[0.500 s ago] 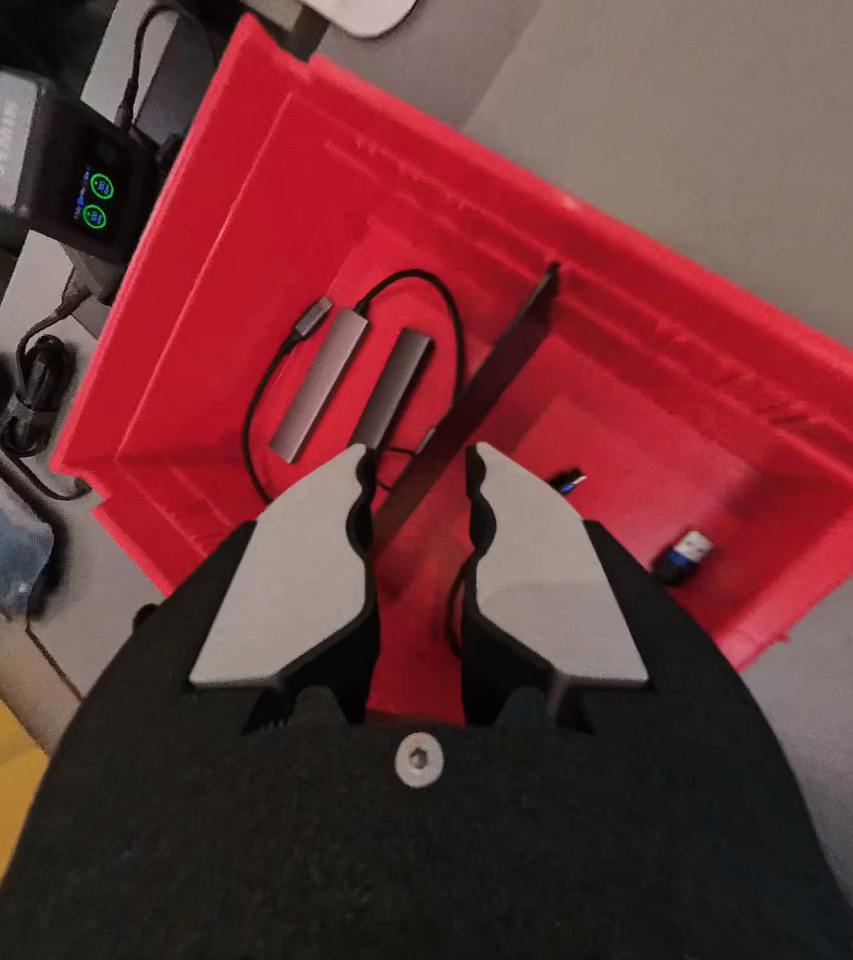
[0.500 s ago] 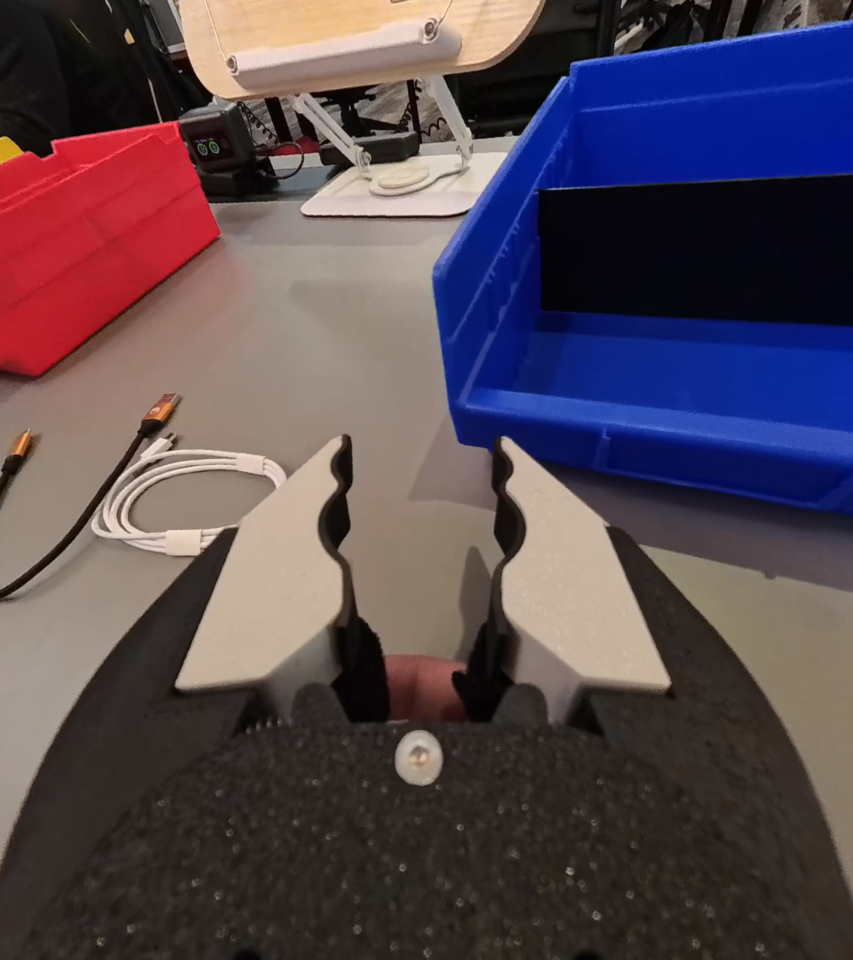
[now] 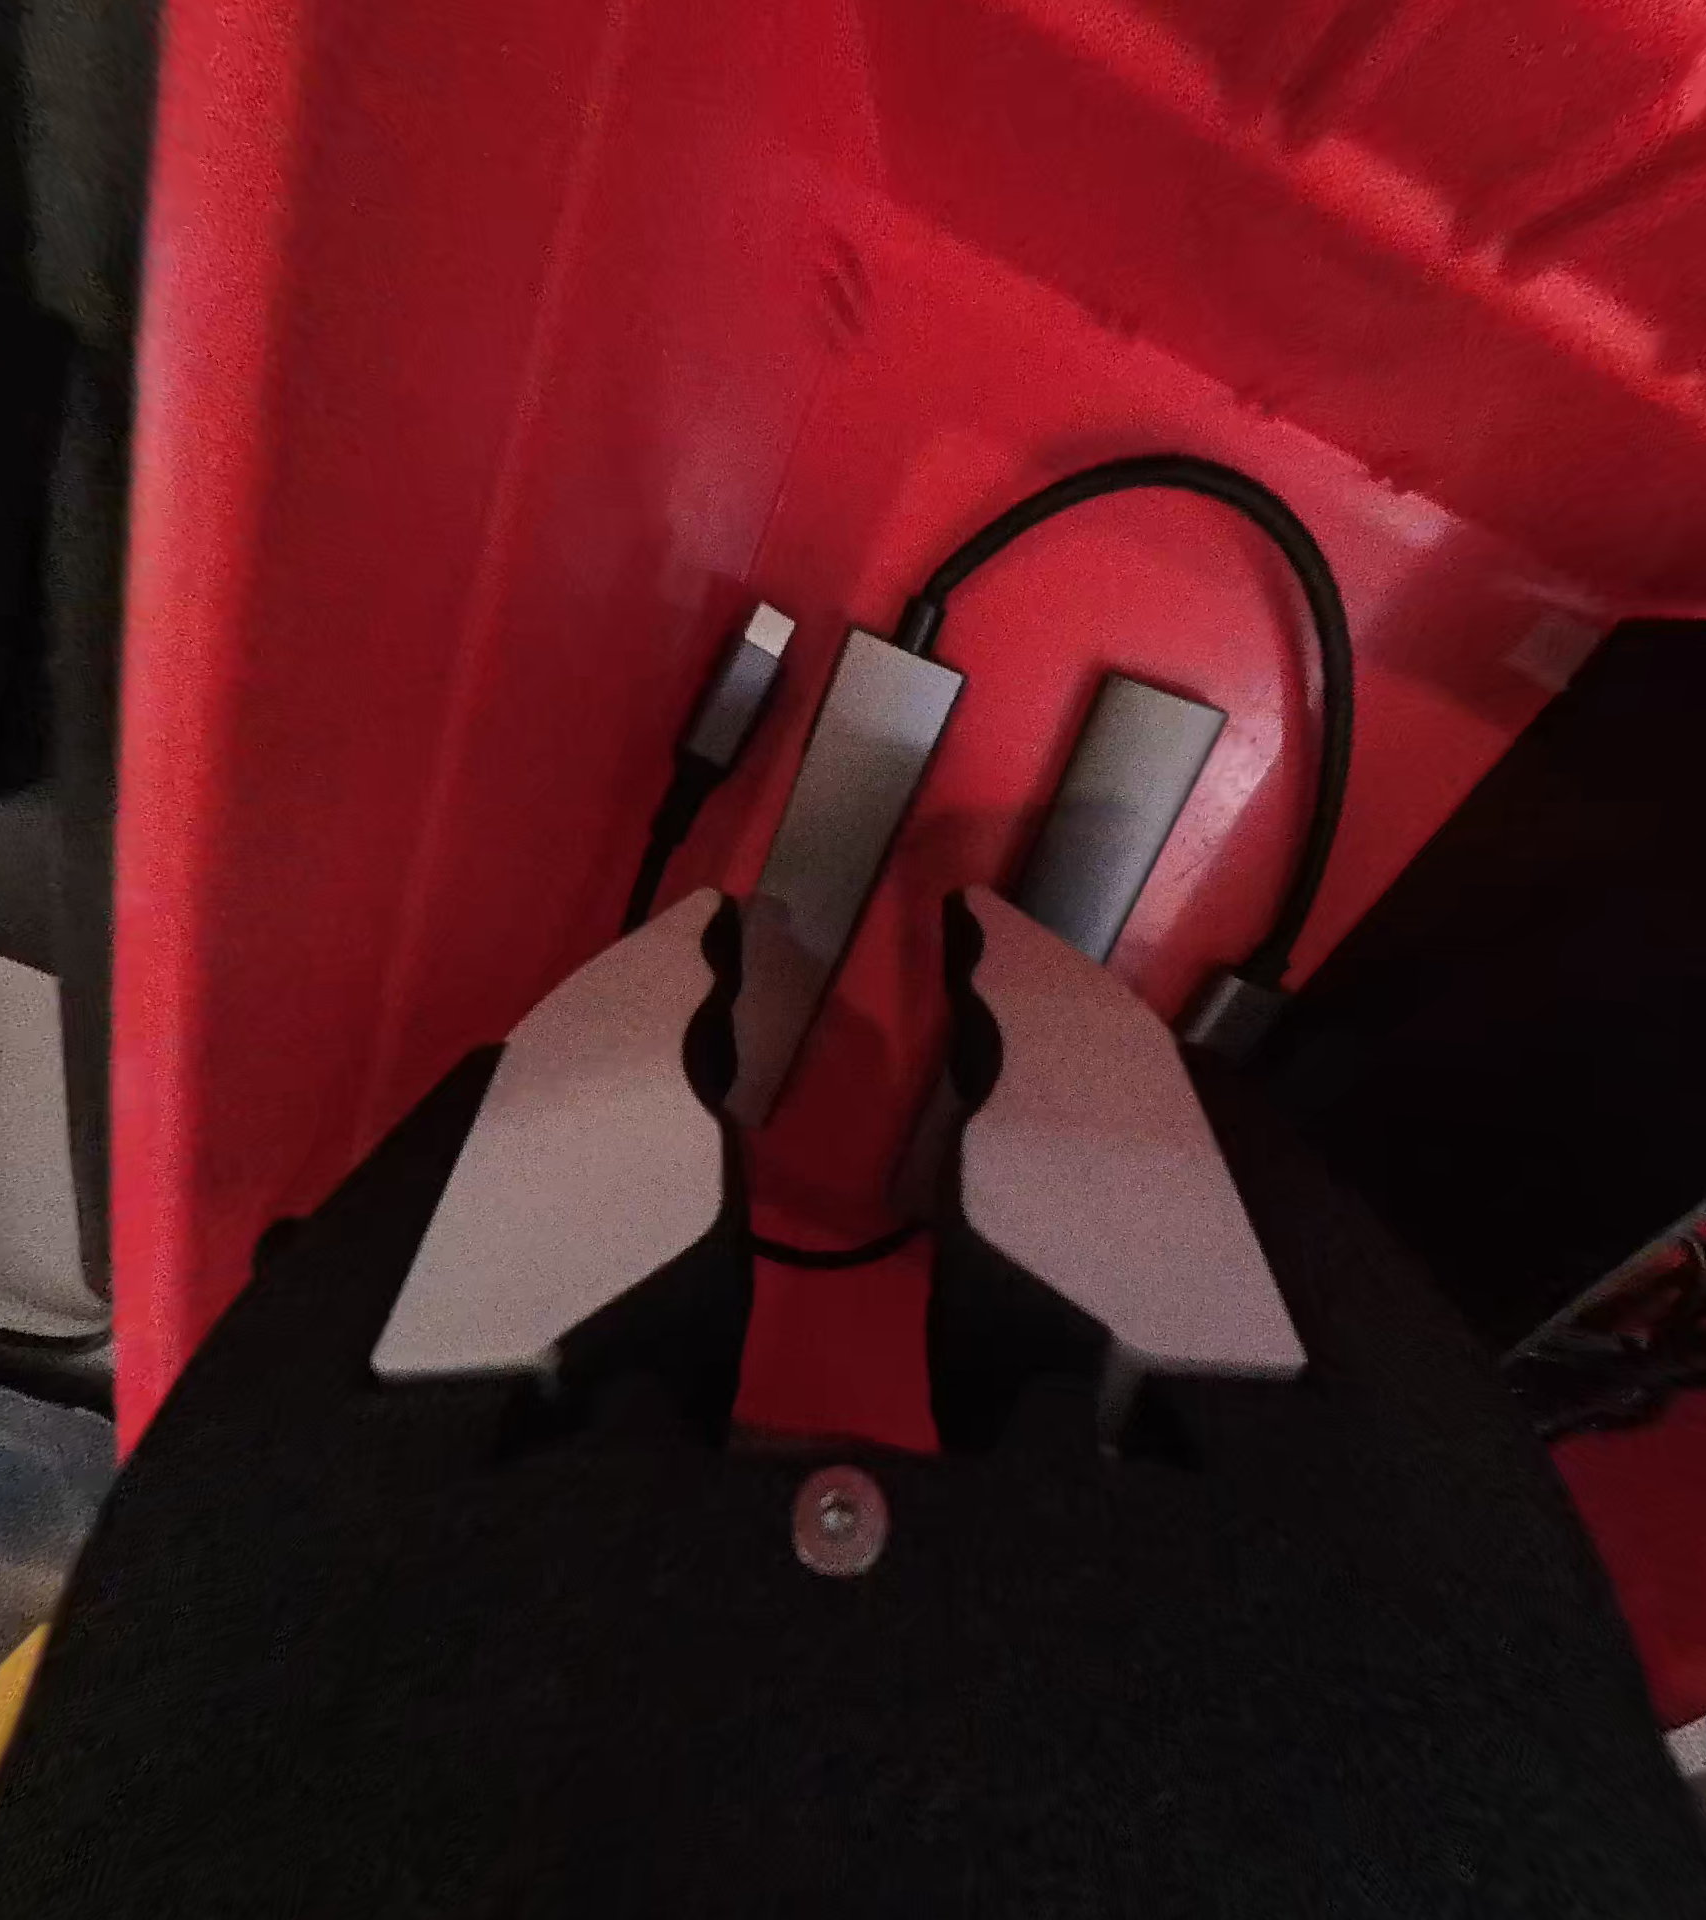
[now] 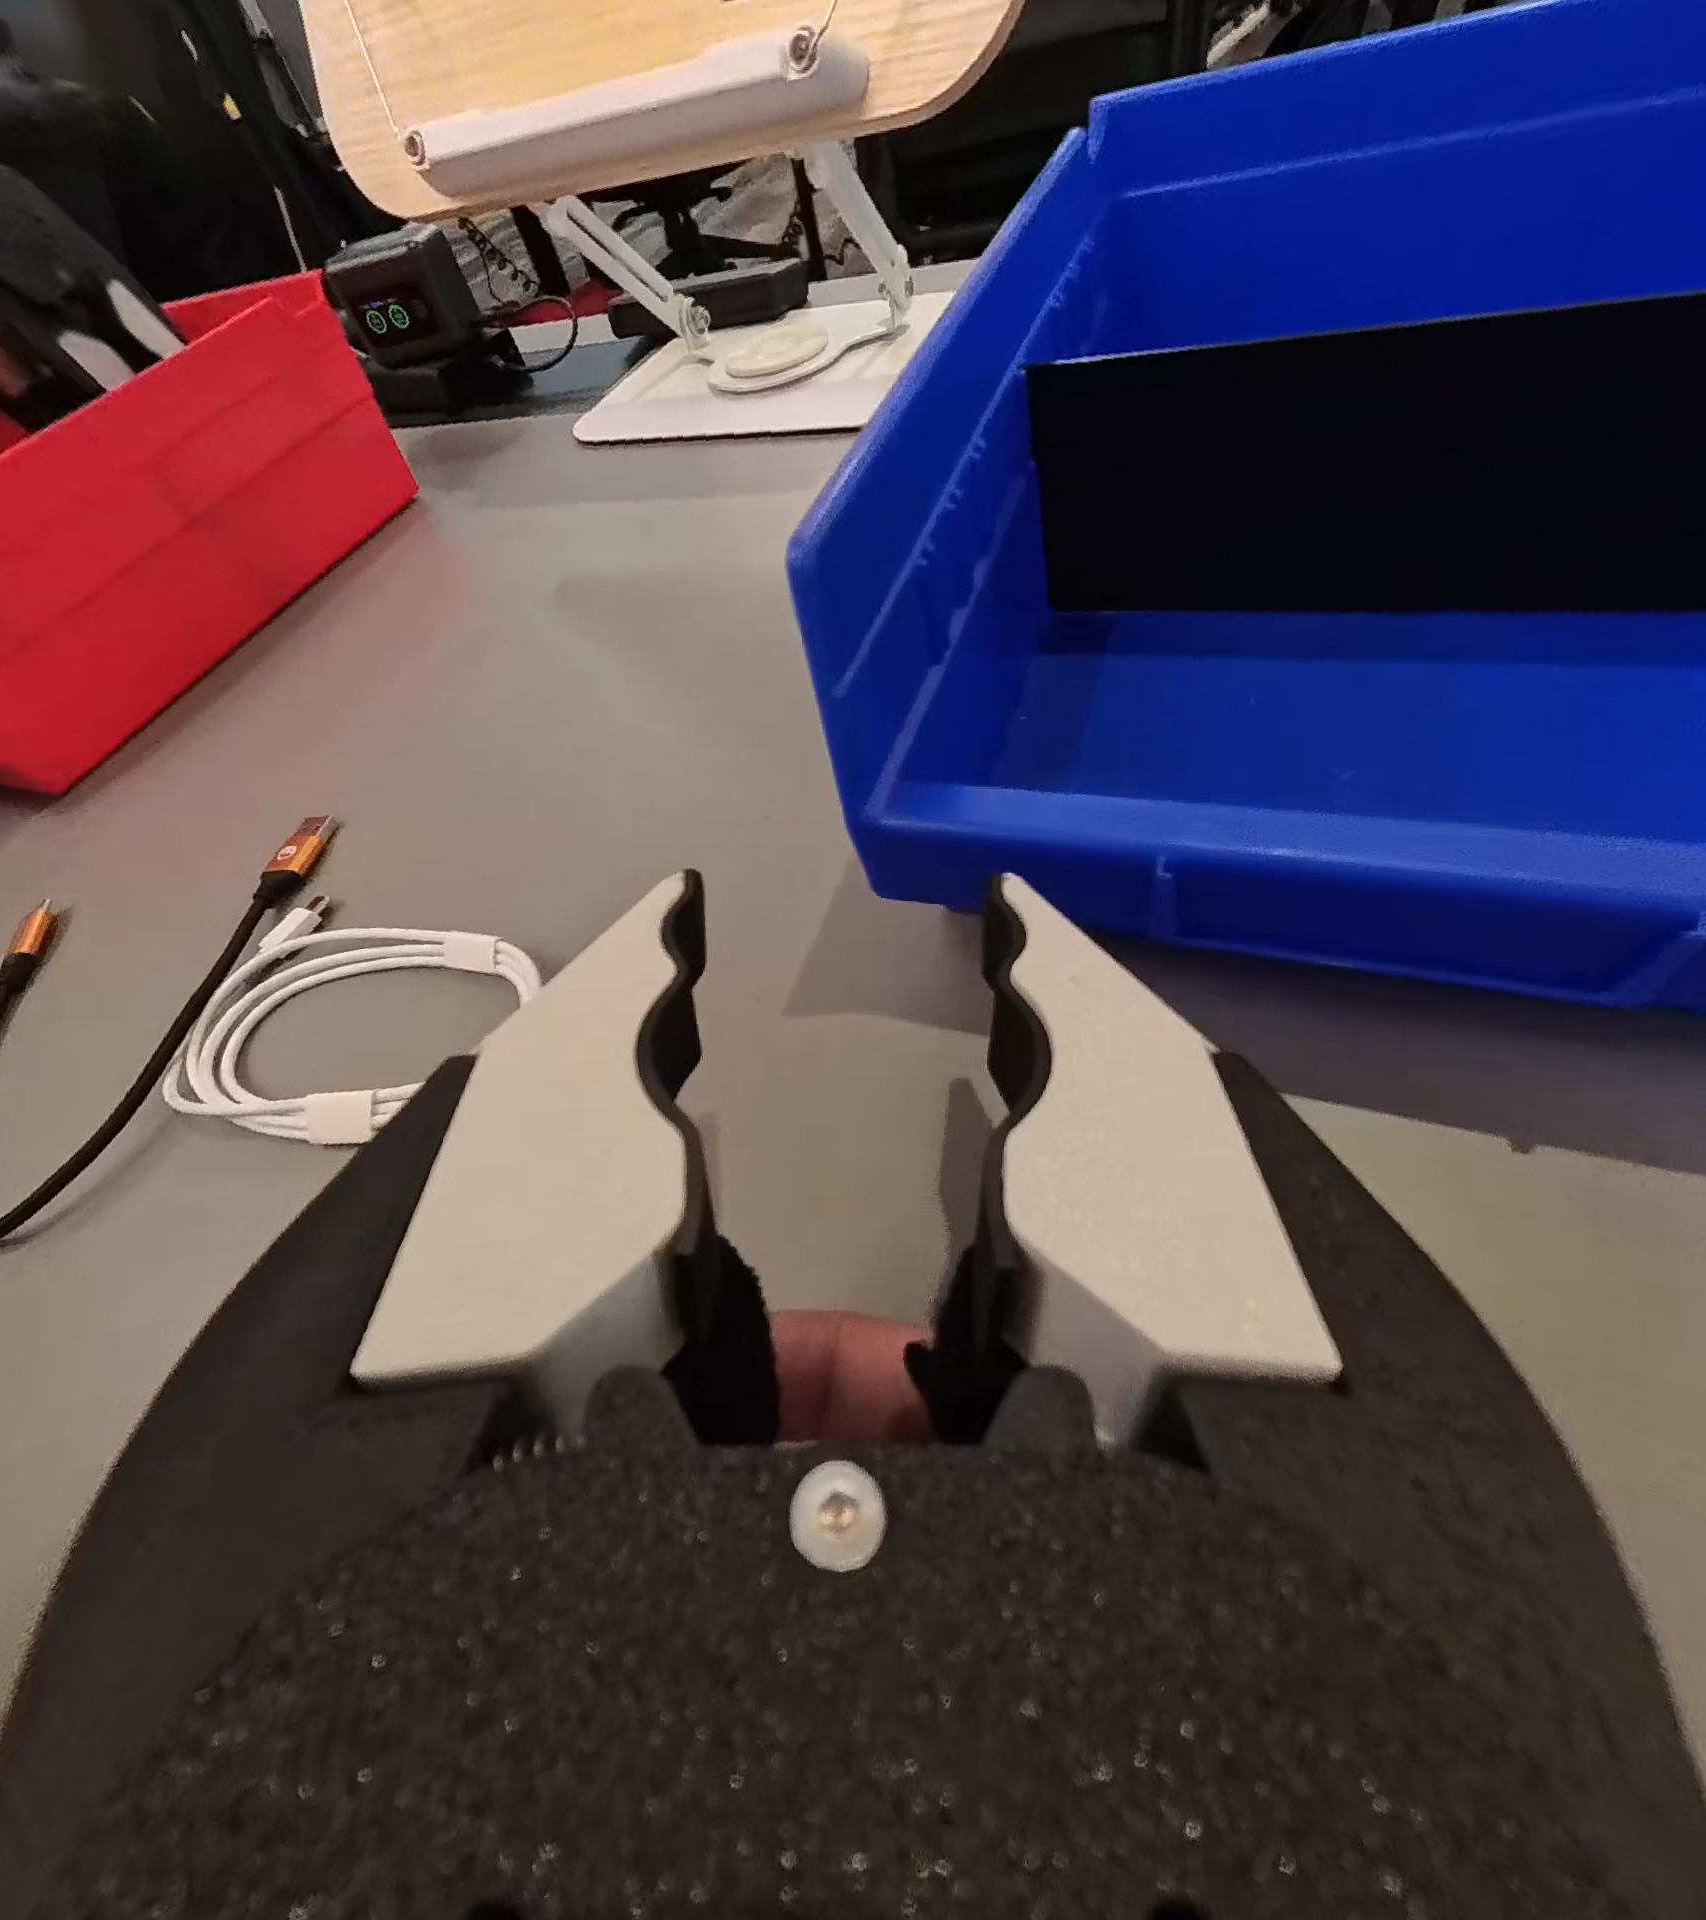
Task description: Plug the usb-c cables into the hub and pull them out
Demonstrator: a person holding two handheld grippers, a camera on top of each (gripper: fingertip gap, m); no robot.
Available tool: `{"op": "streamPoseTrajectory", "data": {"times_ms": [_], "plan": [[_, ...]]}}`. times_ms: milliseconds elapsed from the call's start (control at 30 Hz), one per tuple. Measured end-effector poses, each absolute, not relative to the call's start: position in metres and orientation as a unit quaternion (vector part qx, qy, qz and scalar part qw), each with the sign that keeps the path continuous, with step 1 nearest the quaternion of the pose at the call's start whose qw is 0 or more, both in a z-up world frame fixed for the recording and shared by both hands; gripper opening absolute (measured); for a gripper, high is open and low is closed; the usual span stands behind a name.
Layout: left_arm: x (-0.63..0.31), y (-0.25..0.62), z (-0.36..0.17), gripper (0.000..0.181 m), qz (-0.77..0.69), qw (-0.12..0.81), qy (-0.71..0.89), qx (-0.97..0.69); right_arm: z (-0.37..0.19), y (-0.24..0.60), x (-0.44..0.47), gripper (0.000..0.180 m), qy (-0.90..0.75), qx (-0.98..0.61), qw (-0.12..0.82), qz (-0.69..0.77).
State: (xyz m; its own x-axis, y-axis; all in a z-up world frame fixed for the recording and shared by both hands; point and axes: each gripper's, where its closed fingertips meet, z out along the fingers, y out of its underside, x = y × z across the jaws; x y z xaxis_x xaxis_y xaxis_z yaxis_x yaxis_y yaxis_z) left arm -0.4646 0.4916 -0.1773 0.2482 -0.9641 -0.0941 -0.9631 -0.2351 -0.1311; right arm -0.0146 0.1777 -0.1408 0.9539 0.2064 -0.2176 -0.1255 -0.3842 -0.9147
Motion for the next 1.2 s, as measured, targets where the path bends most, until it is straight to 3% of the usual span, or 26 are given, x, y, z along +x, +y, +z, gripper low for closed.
{"op": "streamPoseTrajectory", "data": {"times_ms": [100, 300, 533, 633, 767, 967, 1100, 1200], "plan": [[-0.474, 0.494, -0.192, 0.039, 0.04, 0.045, 0.636, -0.769, -0.14, 0.177, -0.011, 0.053, -0.02, -0.817, 0.556, 0.153], [-0.468, 0.492, -0.194, 0.024, 0.039, 0.05, 0.66, -0.748, -0.14, 0.177, -0.015, 0.053, -0.029, -0.817, 0.553, 0.161], [-0.47, 0.494, -0.189, 0.022, 0.112, 0.073, 0.676, -0.725, -0.138, 0.175, -0.023, 0.053, -0.046, -0.814, 0.558, 0.152], [-0.461, 0.498, -0.159, 0.022, 0.161, 0.154, 0.67, -0.708, -0.126, 0.173, -0.023, 0.053, -0.049, -0.805, 0.573, 0.145], [-0.453, 0.483, -0.07, 0.022, 0.282, 0.299, 0.638, -0.652, -0.086, 0.172, -0.04, 0.052, -0.063, -0.777, 0.601, 0.175], [-0.412, 0.393, 0.06, 0.022, 0.473, 0.51, 0.535, -0.48, -0.039, 0.169, -0.132, 0.055, -0.199, -0.759, 0.543, 0.299], [-0.349, 0.305, 0.075, 0.021, 0.46, 0.593, 0.528, -0.397, 0.036, 0.181, -0.181, 0.055, -0.261, -0.673, 0.61, 0.327], [-0.306, 0.249, 0.067, 0.022, 0.438, 0.634, 0.537, -0.345, 0.059, 0.184, -0.209, 0.054, -0.319, -0.624, 0.638, 0.318]]}}
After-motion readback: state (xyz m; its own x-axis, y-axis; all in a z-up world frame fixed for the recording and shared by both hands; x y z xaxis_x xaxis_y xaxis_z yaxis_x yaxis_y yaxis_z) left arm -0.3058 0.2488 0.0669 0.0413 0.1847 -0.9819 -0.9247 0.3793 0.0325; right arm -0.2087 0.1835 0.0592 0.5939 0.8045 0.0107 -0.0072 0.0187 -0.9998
